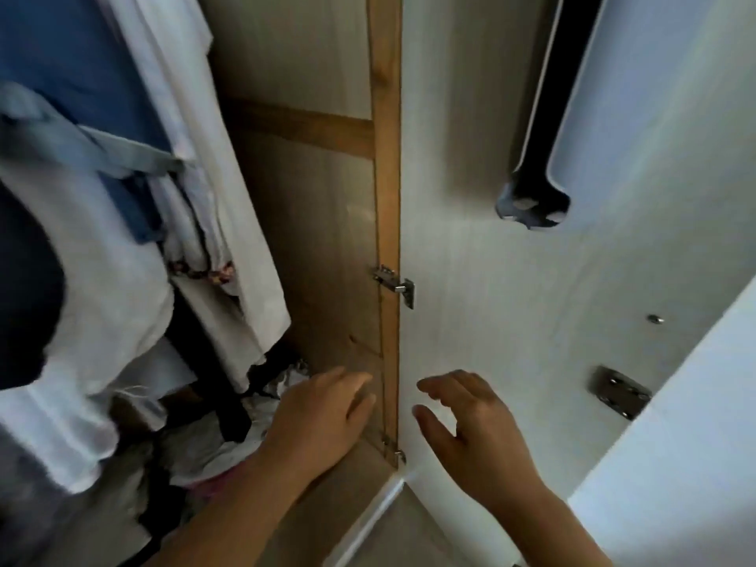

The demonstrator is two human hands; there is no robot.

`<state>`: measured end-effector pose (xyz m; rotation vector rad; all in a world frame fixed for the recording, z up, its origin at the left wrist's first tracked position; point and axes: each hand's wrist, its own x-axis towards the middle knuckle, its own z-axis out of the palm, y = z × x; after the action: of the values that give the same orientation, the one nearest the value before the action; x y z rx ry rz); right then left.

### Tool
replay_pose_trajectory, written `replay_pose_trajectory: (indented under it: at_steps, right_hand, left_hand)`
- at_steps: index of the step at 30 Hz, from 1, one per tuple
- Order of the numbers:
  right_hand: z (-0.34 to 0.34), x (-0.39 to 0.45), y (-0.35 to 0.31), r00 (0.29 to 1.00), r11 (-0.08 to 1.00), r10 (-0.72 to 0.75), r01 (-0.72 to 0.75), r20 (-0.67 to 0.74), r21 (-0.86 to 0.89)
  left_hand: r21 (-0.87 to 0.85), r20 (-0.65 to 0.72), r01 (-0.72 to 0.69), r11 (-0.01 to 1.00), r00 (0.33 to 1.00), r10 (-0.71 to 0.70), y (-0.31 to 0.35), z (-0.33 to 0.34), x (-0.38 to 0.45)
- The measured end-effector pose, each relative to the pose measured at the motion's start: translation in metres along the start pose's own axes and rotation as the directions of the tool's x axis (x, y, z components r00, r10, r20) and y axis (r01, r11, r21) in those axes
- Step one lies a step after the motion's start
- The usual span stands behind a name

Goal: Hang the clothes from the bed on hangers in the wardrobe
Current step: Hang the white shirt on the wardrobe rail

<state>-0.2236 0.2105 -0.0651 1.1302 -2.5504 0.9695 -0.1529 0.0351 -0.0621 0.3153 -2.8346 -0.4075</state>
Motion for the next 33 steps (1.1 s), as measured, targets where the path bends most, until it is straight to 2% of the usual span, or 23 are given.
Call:
replay_pose_trajectory:
  at_steps: [6, 9, 13, 17, 22, 24, 26, 28, 31, 33]
  right_hand:
    - [-0.009, 0.082, -0.033, 0.975, 0.974, -0.204, 0.212, -0.092, 0.084]
    - [-0.022, 0.116, -0.057, 0.945, 0.943, -0.288, 0.307, -0.153, 0.124]
    - [-0.039, 0.157, -0.087, 0.898, 0.890, -0.378, 0.419, -0.223, 0.180]
    - [-0.060, 0.207, -0.117, 0.866, 0.850, -0.389, 0.469, -0.313, 0.241]
    - [-0.082, 0.260, -0.159, 0.816, 0.807, -0.359, 0.515, -0.453, 0.289]
    - [-0.086, 0.278, -0.176, 0.798, 0.801, -0.358, 0.529, -0.486, 0.279]
    - [-0.089, 0.298, -0.193, 0.771, 0.777, -0.357, 0.559, -0.528, 0.291]
    - [-0.093, 0.318, -0.211, 0.745, 0.751, -0.364, 0.590, -0.560, 0.297]
    - [-0.101, 0.354, -0.240, 0.717, 0.728, -0.365, 0.618, -0.594, 0.298]
    - [-0.109, 0.377, -0.257, 0.701, 0.726, -0.377, 0.629, -0.605, 0.276]
  left_hand:
    - [0.139, -0.228, 0.122, 0.983, 0.970, -0.088, -0.010, -0.067, 0.019]
    - [0.214, -0.357, 0.149, 0.965, 0.932, -0.065, -0.010, -0.104, 0.032]
    - [0.329, -0.451, 0.194, 0.924, 0.892, -0.026, -0.008, -0.150, 0.046]
    - [0.375, -0.549, 0.160, 0.913, 0.832, 0.080, -0.009, -0.210, 0.064]
    - [0.428, -0.588, 0.087, 0.900, 0.782, 0.204, -0.020, -0.285, 0.093]
    - [0.462, -0.617, 0.059, 0.885, 0.738, 0.273, -0.029, -0.310, 0.109]
    - [0.509, -0.660, 0.041, 0.859, 0.660, 0.359, -0.043, -0.335, 0.128]
    - [0.561, -0.687, 0.061, 0.826, 0.591, 0.423, -0.057, -0.359, 0.146]
    - [0.600, -0.721, 0.145, 0.787, 0.524, 0.453, -0.076, -0.402, 0.170]
    - [0.590, -0.729, 0.179, 0.787, 0.538, 0.424, -0.084, -0.429, 0.180]
